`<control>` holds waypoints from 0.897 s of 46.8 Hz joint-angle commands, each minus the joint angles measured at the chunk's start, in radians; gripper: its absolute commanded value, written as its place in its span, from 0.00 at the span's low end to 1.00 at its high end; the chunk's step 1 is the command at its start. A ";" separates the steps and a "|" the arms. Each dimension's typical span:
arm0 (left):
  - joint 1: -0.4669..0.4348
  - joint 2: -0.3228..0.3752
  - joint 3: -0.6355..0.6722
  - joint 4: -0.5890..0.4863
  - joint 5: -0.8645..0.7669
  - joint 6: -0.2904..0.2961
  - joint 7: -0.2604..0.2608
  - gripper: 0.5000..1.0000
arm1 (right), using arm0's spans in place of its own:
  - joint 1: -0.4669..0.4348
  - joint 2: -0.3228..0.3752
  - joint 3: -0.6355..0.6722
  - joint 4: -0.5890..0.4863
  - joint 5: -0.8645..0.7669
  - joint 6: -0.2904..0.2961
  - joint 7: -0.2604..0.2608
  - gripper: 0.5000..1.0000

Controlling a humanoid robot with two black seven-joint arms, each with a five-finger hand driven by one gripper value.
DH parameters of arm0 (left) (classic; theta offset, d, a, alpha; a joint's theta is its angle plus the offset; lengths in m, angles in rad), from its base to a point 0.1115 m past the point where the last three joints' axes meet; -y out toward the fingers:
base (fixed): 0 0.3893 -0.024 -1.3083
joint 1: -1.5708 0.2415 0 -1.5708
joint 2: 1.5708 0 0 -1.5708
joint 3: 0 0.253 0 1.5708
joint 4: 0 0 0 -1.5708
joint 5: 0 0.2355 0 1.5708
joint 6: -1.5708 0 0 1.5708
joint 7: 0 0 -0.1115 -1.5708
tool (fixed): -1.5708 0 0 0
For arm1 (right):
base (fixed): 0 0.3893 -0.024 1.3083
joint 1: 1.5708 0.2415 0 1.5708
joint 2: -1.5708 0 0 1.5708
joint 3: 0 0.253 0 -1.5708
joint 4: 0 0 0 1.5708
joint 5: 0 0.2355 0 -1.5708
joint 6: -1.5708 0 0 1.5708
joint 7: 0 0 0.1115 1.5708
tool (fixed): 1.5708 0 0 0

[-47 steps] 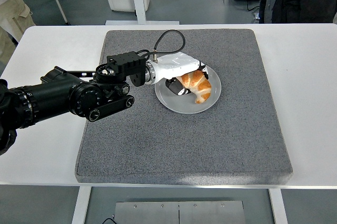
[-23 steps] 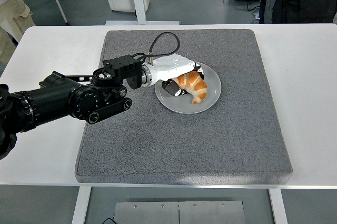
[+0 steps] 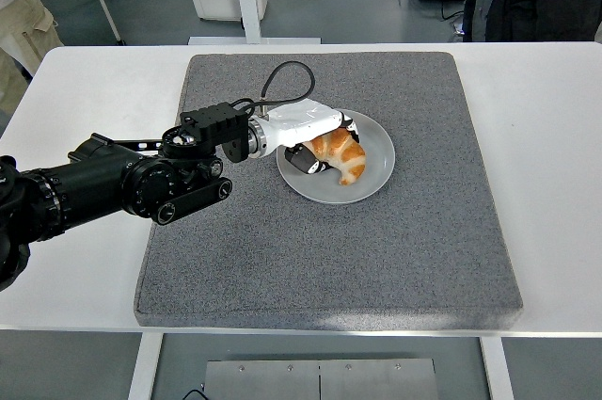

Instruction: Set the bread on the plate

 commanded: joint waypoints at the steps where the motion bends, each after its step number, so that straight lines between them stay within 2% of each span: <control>1: -0.002 -0.002 -0.001 -0.004 -0.014 -0.004 -0.001 0.96 | 0.000 0.000 0.000 0.000 0.000 0.000 0.000 1.00; 17: -0.042 0.003 0.000 -0.029 -0.046 -0.013 0.002 0.96 | 0.000 0.000 0.000 0.000 0.000 0.000 0.000 1.00; 27: -0.099 0.041 -0.009 -0.072 -0.055 -0.022 0.003 0.96 | 0.000 0.000 0.000 0.000 0.000 0.000 0.000 1.00; 42: -0.176 0.095 -0.044 -0.072 -0.370 -0.038 -0.001 0.97 | 0.000 0.000 0.000 0.000 0.000 0.000 0.000 1.00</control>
